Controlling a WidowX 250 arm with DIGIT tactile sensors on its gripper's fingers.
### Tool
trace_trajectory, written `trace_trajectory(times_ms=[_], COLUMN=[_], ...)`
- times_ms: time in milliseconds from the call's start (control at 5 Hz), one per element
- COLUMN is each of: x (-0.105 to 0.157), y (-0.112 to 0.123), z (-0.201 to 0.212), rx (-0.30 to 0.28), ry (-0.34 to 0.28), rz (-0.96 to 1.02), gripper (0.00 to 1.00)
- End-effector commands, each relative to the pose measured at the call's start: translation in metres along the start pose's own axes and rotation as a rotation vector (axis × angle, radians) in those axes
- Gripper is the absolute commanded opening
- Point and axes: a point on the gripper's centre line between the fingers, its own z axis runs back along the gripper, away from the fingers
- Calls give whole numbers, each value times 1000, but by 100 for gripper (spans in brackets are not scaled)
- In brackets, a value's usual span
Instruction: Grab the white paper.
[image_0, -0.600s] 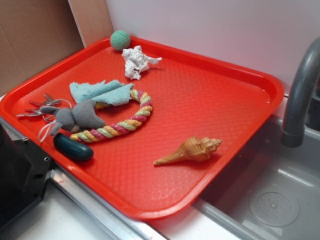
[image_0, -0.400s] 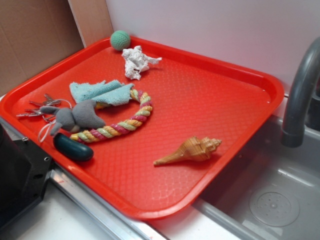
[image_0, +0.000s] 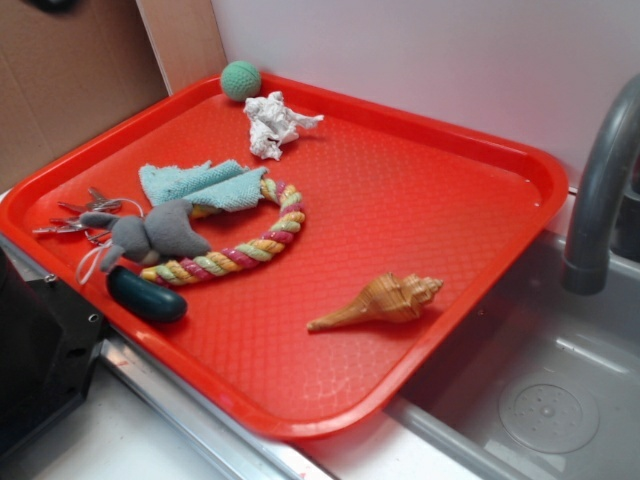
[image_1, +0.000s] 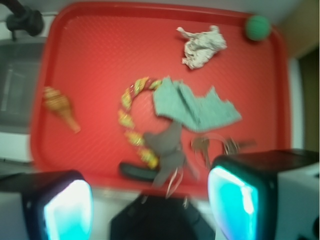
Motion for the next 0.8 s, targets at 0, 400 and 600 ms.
trace_trajectory(times_ms=[0, 400, 600], x=[66, 111, 110], y=[28, 83, 98], z=[-43, -76, -93], rx=[19, 131, 119], ry=[-68, -137, -236], rz=[-9, 7, 215], gripper=[100, 100, 100])
